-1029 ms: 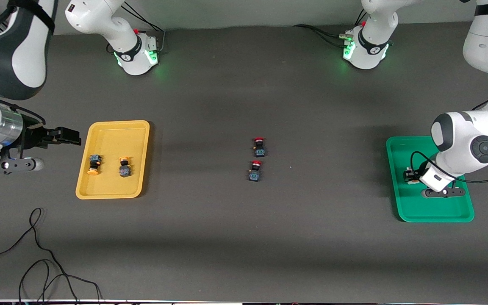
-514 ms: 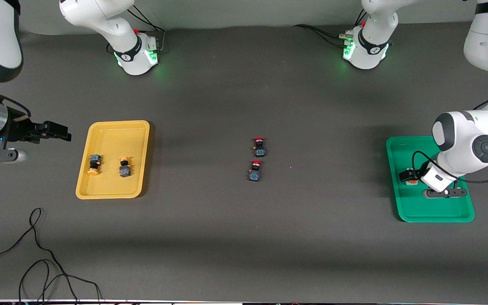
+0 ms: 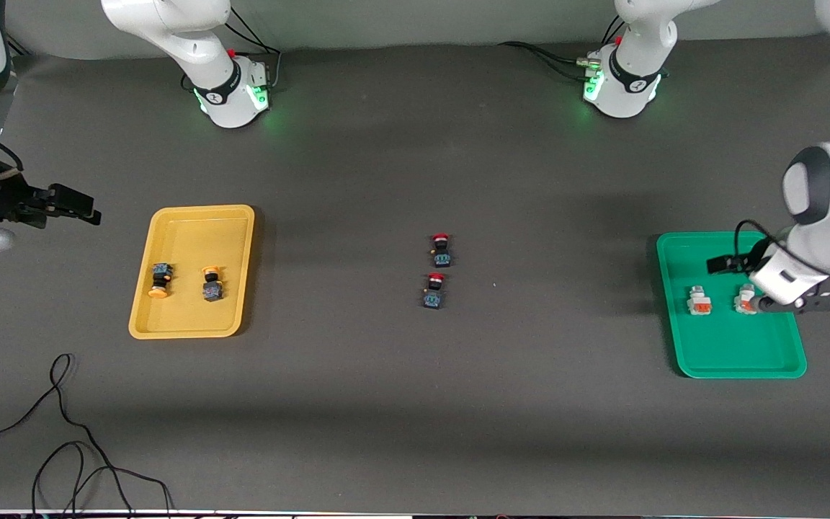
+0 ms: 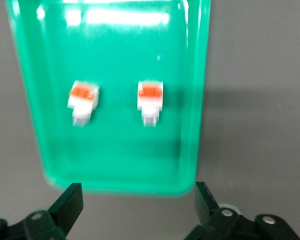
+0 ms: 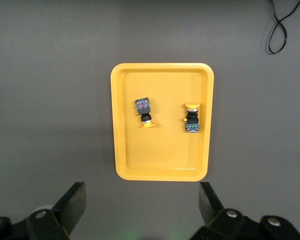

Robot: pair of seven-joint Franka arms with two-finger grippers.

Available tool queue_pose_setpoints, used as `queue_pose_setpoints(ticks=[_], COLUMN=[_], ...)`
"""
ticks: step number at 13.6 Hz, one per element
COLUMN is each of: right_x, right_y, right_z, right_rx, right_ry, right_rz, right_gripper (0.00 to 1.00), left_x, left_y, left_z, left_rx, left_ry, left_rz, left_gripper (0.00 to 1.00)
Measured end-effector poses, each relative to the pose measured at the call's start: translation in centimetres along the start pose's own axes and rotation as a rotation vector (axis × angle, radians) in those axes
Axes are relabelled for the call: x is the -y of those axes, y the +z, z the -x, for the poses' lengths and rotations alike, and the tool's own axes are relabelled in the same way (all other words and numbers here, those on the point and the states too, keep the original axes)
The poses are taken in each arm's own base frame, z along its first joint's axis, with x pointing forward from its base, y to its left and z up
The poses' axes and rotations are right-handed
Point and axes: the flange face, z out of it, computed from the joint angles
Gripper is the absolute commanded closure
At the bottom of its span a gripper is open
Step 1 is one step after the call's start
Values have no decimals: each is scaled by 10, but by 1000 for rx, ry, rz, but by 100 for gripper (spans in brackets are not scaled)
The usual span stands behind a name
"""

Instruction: Place green and yellow buttons in trays

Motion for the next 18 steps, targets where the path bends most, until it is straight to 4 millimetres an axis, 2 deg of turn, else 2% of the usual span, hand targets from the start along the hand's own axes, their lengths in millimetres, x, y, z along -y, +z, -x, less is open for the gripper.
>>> queue_pose_setpoints(ticks=[4,8,10,18], right_x=[1,0,-5,-1], right_y=[-12,-14,-16,-21], right_z=[2,2,2,5], right_rx=[-23,-27,-30,-17], right_ry=[-5,0,12,47], right_rz=[23,27,27,26], right_gripper=[0,0,0,0], left_x=[-12,-25,-31,-50], left_y=[-112,-191,-204,-197], left_z=[30,47,49,40], left_rx=[95,67,55,77], left_ry=[1,18,28,65], left_rz=[5,5,6,55], left_gripper=[0,0,0,0])
